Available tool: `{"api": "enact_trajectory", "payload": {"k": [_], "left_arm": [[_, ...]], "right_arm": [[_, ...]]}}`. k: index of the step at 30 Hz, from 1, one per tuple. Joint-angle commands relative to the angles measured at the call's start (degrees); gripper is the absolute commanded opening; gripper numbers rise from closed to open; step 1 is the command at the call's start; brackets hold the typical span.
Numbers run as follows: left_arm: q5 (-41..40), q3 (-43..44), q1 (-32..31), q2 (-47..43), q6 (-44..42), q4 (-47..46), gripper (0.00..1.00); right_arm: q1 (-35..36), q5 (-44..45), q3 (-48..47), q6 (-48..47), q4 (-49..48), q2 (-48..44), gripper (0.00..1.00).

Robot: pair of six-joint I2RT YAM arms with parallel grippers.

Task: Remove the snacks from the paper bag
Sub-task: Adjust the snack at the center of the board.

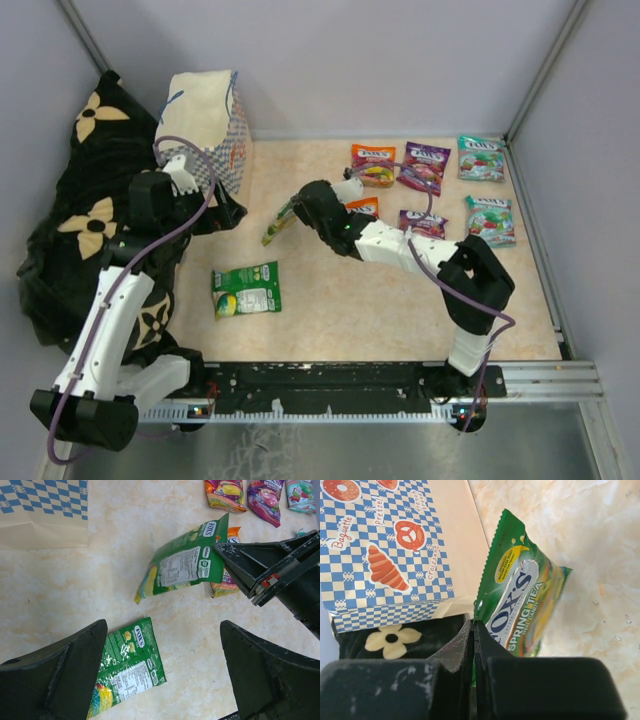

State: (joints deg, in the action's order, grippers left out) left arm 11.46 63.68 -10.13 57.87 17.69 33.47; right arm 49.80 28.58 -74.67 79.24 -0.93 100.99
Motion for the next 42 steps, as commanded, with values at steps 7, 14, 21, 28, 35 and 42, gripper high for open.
{"api": "enact_trajectory", "payload": {"k": [7, 14, 21, 28, 35, 42], "left_arm": [[-0.7, -0.1, 0.4, 0.3, -0.7, 0.7, 1.00], [-0.3, -0.8, 0.4, 2.0, -0.7, -0.6, 1.00], [1.3, -2.0, 0.4, 5.1, -0.6, -2.0, 1.00], [2.1, -6.3, -0.2, 12.1, 3.4, -9.9, 0.99], [-6.7, -11.5, -1.6, 21.7, 13.5, -20.9, 0.95], [-9.0, -11.5, -1.6, 31.8, 15.7, -29.8, 0.84]], "right_arm": [[0.8, 4.4, -6.6, -1.4, -6.2, 0.5, 0.00], [-2.7, 3.0, -20.0, -2.2, -0.3, 10.5, 0.07], [-7.7, -0.9, -54.5, -13.7, 7.0, 35.8, 0.99], [-8.8, -4.9, -28.8, -37.4, -20.7, 20.0, 0.99], [-14.5, -37.0, -12.2, -57.4, -20.4, 10.9, 0.85], [-14.7, -46.2, -31.2, -71.6, 6.0, 24.1, 0.74]]}}
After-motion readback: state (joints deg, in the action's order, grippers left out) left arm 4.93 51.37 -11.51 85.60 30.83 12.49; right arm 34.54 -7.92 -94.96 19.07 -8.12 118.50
